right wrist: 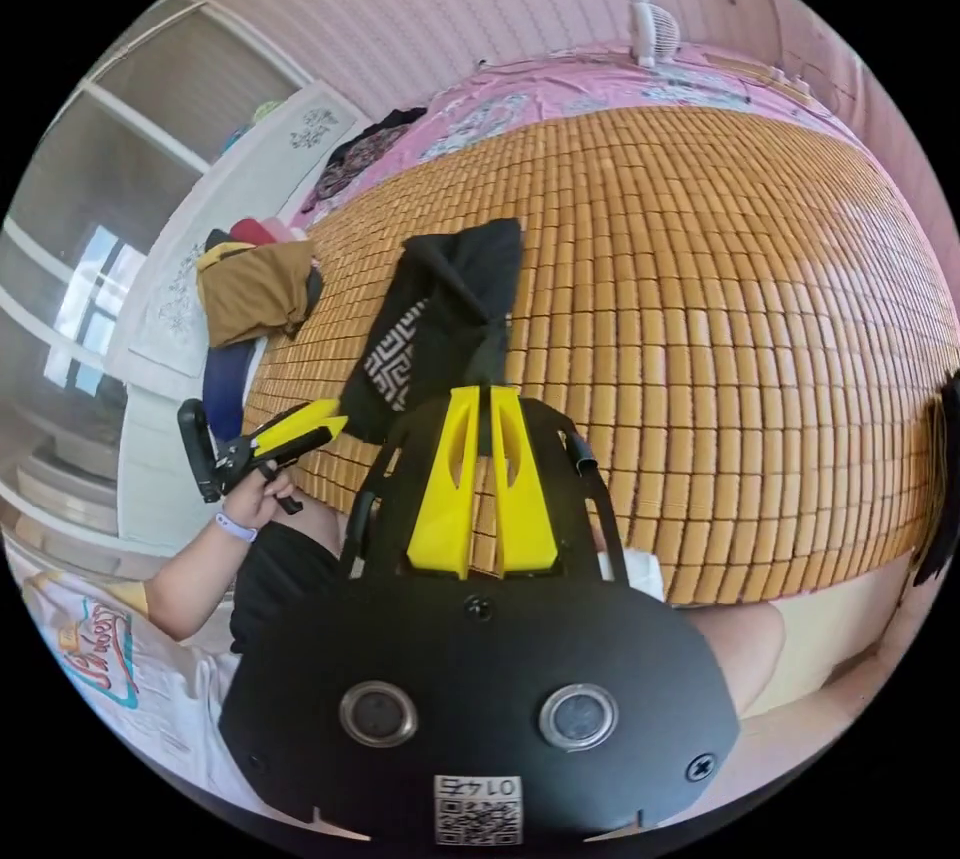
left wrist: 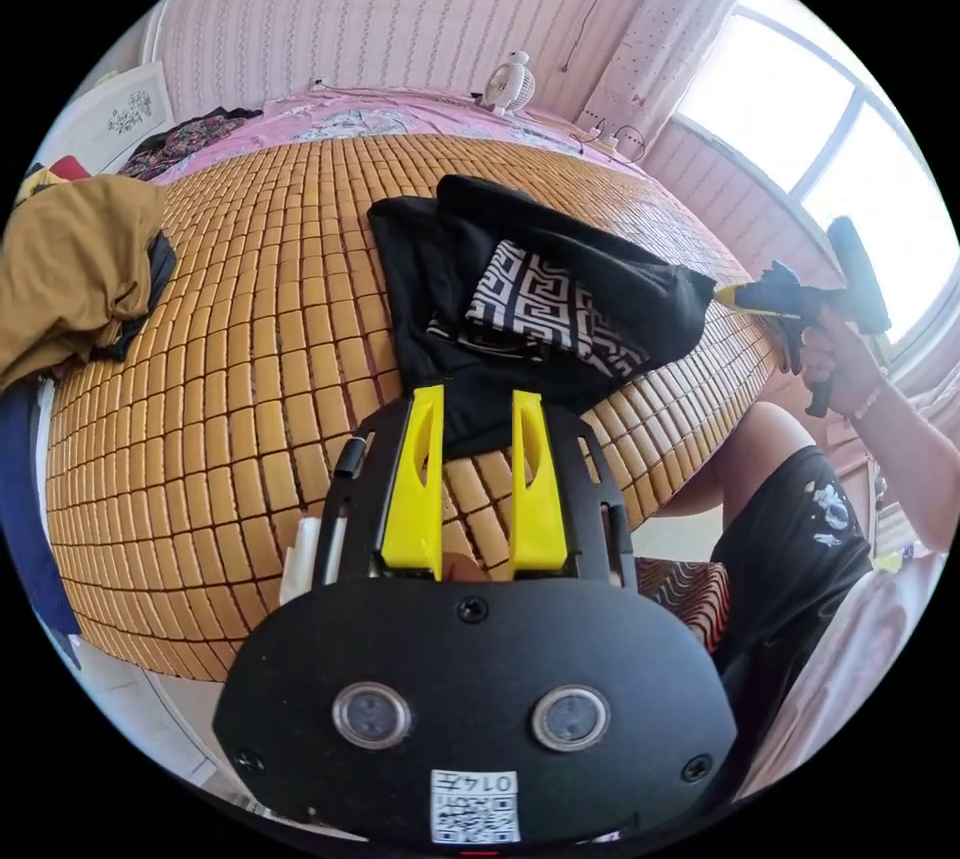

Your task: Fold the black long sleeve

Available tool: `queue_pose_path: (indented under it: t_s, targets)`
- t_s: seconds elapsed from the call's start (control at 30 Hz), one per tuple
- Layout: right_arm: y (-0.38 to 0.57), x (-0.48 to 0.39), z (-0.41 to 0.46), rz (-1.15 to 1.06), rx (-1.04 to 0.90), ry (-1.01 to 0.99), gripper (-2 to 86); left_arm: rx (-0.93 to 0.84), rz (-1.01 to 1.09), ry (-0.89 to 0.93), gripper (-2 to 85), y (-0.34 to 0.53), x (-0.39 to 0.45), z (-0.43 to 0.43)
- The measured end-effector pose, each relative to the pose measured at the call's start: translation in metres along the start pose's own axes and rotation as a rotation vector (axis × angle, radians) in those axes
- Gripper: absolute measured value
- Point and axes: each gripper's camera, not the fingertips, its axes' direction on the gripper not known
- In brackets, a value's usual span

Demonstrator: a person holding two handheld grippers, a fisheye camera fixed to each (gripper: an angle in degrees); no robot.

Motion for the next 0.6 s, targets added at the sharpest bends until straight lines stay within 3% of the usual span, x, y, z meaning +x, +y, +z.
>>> queue_pose_path:
  t_s: [0.1, 0.23, 0.37, 0.53, 0.6]
  targets:
    - [0.017, 0.05, -0.001, 0.12, -0.021, 0.101, 1.7, 0.023, 0.028, -0.018, 10.0, 0.003, 0.008, -0.011]
    - [0.034, 0.089, 0.004, 0.176, -0.01, 0.087, 5.2, 0.038, -0.036, 0.011, 9.4, 0.011, 0.006, -0.018]
    - [0.031, 0.096, 0.019, 0.106, -0.016, 0.027, 10.1, 0.065, -0.112, 0.065, 8.6, 0.025, 0.01, -0.023]
    - [0.026, 0.1, 0.046, 0.027, -0.068, 0.101, 11.2, 0.037, -0.126, 0.029, 9.7, 0.038, 0.032, -0.026]
    - [0.028, 0.106, 0.06, 0.024, -0.121, 0.094, 9.6, -0.049, -0.15, 0.001, 8.8, 0.048, 0.042, -0.017]
